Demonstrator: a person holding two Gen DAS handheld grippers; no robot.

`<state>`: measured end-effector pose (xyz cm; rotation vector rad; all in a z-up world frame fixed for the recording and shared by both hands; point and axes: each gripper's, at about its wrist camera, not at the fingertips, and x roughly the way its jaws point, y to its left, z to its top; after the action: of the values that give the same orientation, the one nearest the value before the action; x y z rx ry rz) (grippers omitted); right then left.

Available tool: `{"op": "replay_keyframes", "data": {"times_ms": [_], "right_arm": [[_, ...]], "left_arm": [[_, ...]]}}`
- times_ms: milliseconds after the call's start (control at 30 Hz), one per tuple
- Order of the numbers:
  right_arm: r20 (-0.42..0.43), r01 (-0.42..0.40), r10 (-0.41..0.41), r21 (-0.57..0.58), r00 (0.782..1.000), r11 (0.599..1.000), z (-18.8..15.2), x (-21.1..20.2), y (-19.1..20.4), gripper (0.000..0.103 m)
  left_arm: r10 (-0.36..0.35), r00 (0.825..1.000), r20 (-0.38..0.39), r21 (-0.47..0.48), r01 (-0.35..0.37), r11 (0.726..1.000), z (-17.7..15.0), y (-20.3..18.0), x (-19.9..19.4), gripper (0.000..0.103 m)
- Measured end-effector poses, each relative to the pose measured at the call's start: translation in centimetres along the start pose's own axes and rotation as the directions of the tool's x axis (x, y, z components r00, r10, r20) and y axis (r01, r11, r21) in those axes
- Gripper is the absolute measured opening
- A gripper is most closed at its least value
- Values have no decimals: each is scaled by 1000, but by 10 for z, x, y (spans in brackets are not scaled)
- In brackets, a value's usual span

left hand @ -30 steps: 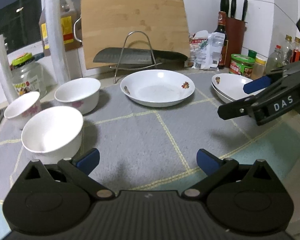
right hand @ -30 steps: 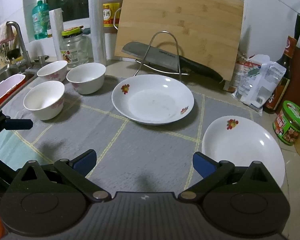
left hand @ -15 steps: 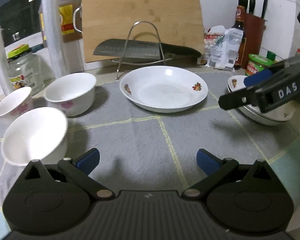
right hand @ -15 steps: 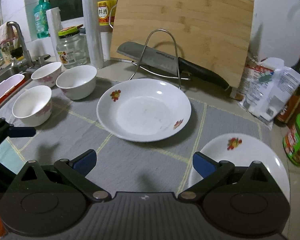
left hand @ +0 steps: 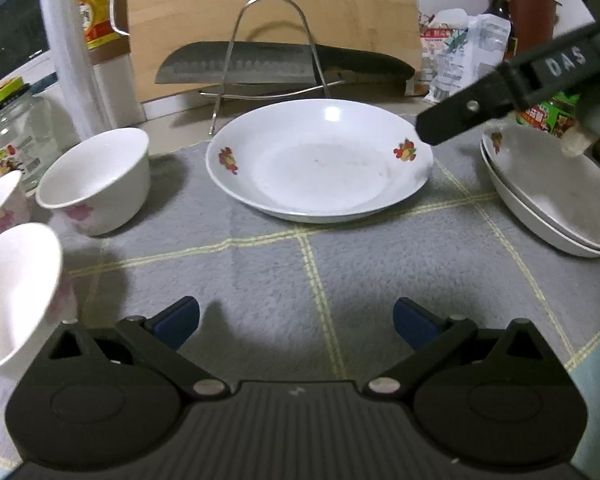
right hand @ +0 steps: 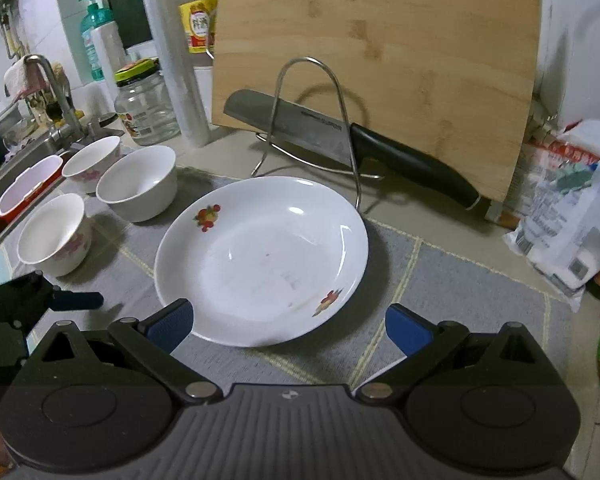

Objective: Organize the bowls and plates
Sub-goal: 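Reach the right gripper to the fruit-print plate on the mat and grasp its rim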

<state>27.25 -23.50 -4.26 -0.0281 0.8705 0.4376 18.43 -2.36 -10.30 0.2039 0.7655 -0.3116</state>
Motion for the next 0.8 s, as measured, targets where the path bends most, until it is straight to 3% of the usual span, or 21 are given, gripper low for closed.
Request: {"op": "replay_keyframes", "data": {"times_ms": [233,800], "right_arm": [[-55,-27,29,34,998,999,9,18,-11,103],[-178,-96,110,82,978,992,25,67,-26,103]], "left_arm": [[-55,998,6,-16,55,998,9,6,16,103],[-95,995,39,15,94,995,23,15,35,103]]}}
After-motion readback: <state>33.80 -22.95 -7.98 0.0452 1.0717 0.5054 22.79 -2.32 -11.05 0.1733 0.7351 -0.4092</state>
